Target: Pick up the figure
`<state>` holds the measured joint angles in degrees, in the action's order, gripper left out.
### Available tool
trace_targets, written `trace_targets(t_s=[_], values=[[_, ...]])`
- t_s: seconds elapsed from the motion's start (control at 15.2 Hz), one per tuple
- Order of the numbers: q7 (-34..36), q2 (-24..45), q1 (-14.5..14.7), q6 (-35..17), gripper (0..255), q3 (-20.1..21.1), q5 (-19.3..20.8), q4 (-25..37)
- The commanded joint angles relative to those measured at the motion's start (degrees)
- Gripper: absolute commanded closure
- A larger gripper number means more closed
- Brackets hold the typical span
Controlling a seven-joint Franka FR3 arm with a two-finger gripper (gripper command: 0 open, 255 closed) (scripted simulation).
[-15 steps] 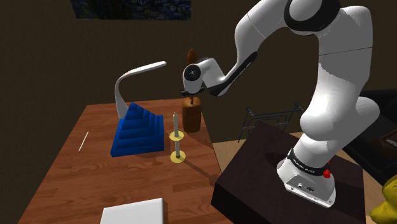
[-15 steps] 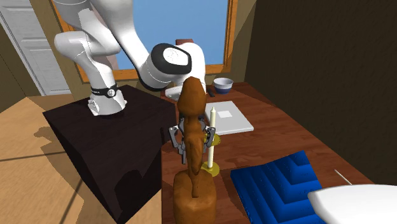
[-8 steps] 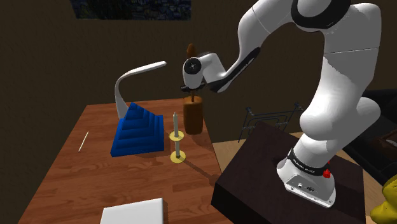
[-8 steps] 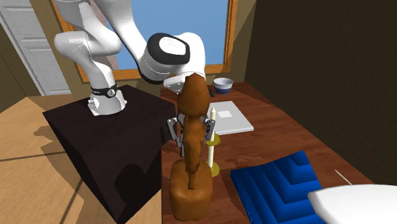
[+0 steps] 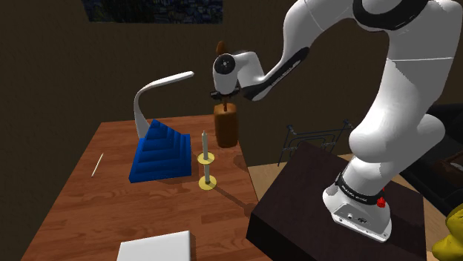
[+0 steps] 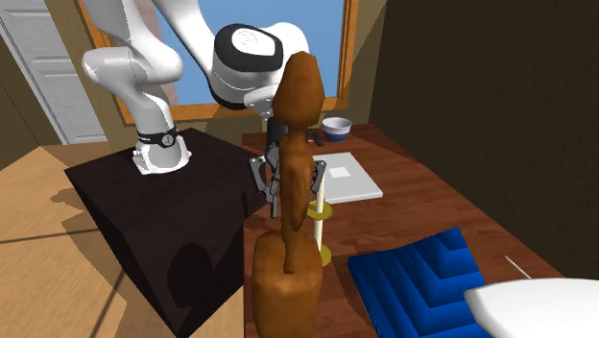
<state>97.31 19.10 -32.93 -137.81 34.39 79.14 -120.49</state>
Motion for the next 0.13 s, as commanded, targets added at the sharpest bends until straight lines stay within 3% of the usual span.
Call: trace_targets(t_s=[0.0, 0.07], values=[[-0.7, -0.7, -0.2, -0.1, 255, 0.2, -0.7, 0.0], [-0.7, -0.7, -0.2, -0.1, 255, 0.2, -0.7, 0.0]])
